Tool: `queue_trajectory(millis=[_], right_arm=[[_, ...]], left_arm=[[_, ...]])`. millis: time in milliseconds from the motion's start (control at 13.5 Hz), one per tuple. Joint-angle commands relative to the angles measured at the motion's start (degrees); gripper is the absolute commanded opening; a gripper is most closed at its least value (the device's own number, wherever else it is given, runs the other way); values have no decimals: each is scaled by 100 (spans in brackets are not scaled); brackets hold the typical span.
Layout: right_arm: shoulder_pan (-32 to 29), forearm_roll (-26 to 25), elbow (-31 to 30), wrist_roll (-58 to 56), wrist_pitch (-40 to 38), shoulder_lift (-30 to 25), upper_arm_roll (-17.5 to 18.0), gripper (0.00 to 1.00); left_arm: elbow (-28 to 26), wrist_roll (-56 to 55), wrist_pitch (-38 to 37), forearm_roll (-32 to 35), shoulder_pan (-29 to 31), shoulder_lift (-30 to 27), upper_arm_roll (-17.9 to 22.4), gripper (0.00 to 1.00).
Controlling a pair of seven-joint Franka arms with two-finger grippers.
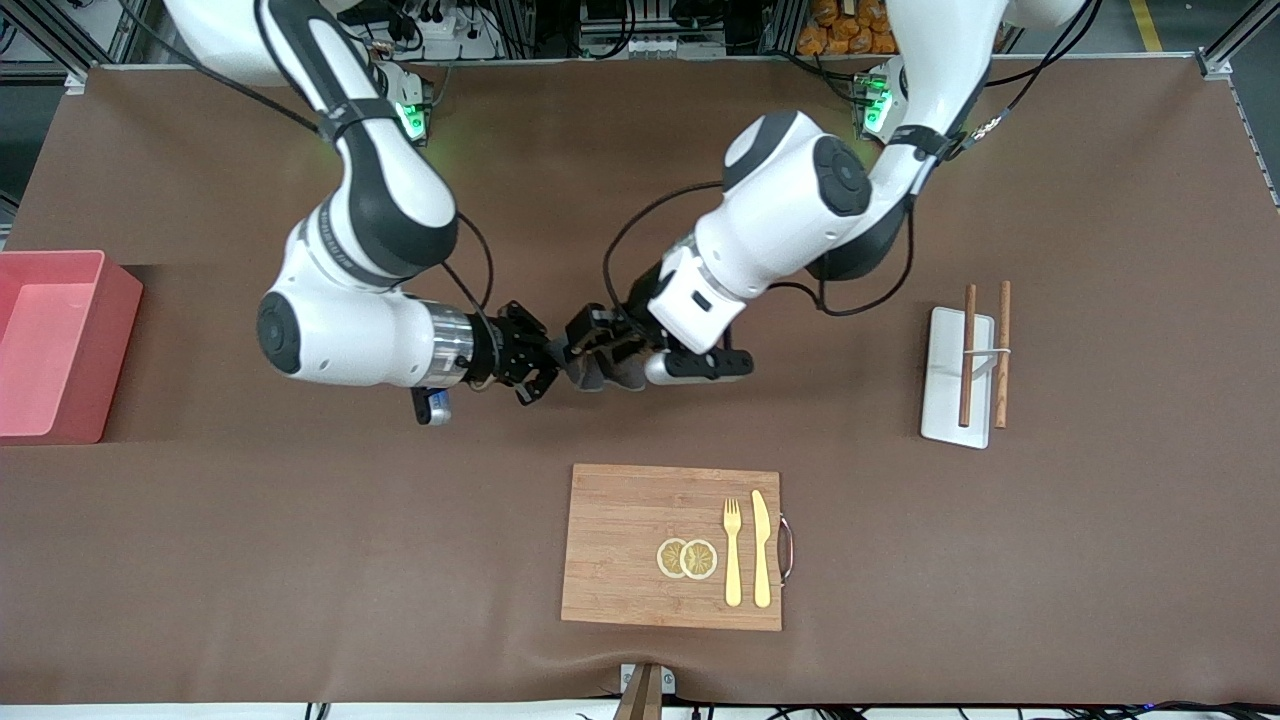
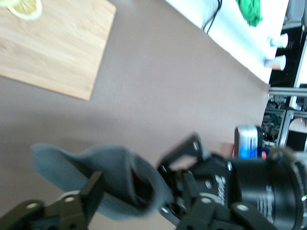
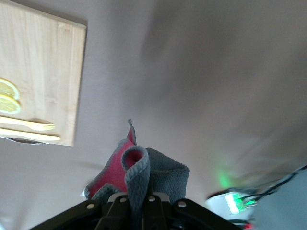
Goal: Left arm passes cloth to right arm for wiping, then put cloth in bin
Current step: 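Grasp the cloth with the right gripper beside the left gripper, then release the cloth from the left gripper and withdraw both grippers apart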
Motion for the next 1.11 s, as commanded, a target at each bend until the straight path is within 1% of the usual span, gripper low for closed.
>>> queue_trajectory(millis=[0, 74, 148, 223, 297, 520, 668, 891, 1039], right_arm=[[-664, -336, 22, -1349, -758, -43, 42, 0], [-736, -808, 66, -1675, -900, -43, 42, 0], [-736, -1431, 57, -2044, -927, -78, 42, 0], [-736, -1942, 57, -2421, -980, -122, 51, 0], [-762, -2260, 14, -2843, -1006, -157, 42, 0], [-955, -2824, -127, -3610, -954, -122, 42, 0], [-1166, -2984, -319, -4092, -823, -96, 42, 0], [-1482, -3256, -952, -4989, -182, -166, 42, 0], [-1876, -3388, -997, -5708, -67, -114, 42, 0]], left_arm=[[-131, -27, -160, 257, 452, -248, 2, 100], [-140, -27, -352, 370, 645, -310, 10, 100], [-140, -27, -624, 632, 865, -389, 11, 100], [-132, -27, -948, 939, 1067, -459, 2, 100], [-132, -27, -1274, 1230, 1235, -530, 10, 100], [-132, -27, -2127, 2021, 1815, -793, 2, 100], [-132, -1, -2645, 2303, 2140, -986, 2, 100], [-132, 262, -3095, 2428, 2623, -1207, -7, 100], [-140, 622, -3428, 2428, 2922, -1338, 2, 100]])
